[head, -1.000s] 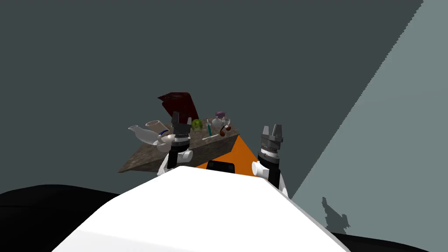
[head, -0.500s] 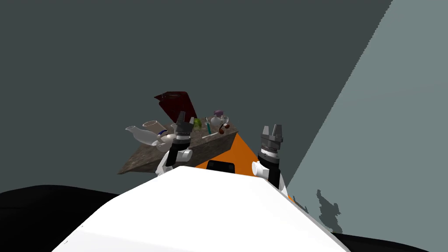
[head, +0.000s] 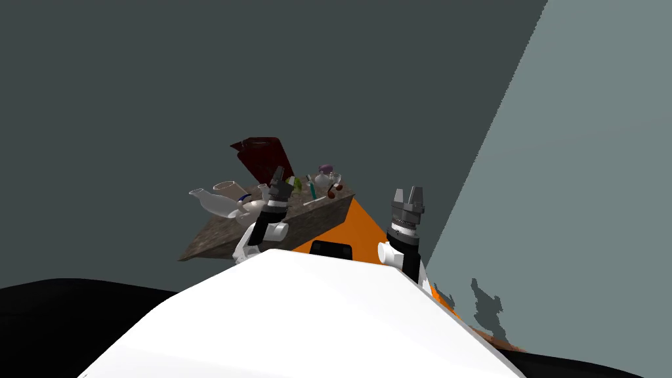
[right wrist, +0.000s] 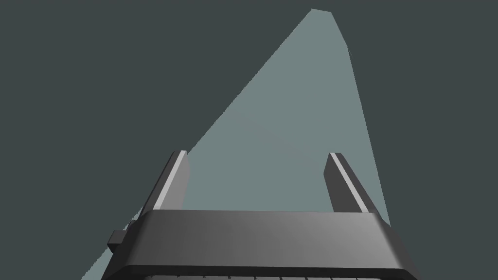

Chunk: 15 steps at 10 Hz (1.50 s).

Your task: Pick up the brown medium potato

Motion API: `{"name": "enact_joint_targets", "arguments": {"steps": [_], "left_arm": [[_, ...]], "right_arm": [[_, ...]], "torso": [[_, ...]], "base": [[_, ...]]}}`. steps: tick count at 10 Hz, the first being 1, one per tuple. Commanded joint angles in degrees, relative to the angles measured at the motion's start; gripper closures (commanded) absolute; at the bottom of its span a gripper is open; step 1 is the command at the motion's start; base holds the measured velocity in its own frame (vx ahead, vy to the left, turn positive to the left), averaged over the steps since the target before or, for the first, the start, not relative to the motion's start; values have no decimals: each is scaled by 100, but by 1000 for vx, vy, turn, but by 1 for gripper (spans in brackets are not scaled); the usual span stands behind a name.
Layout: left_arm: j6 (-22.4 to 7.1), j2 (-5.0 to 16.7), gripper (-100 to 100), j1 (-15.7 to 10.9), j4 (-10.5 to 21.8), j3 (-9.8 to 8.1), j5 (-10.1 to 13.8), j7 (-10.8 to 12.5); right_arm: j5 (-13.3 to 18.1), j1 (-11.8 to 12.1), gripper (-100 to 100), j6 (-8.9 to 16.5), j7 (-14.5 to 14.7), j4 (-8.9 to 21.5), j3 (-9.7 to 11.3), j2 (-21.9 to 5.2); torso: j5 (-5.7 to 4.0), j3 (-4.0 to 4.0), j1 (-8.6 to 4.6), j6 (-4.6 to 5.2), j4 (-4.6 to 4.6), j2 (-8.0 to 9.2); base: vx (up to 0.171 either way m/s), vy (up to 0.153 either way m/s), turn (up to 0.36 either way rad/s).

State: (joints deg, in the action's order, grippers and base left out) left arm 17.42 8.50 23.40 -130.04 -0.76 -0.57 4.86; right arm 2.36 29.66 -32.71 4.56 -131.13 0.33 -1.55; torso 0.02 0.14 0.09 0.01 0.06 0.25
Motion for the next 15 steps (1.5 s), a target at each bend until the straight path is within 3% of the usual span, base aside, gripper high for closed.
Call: {"name": "enact_joint_targets", "arguments": {"steps": [1,15], "left_arm": [[-163,46,-100,-15,-5,11,6,15],[-2370,622,-100,-414,-182,309,72,186]], "right_arm": [[0,0,0,0,0,0,0,0],[0,1,0,0,0,0,0,0]], "torso": [[0,0,0,0,0,0],[-1,-7,-3,-1,-3,-13]], "base": [[-49,15,-67],[-48,10,-98]]}}
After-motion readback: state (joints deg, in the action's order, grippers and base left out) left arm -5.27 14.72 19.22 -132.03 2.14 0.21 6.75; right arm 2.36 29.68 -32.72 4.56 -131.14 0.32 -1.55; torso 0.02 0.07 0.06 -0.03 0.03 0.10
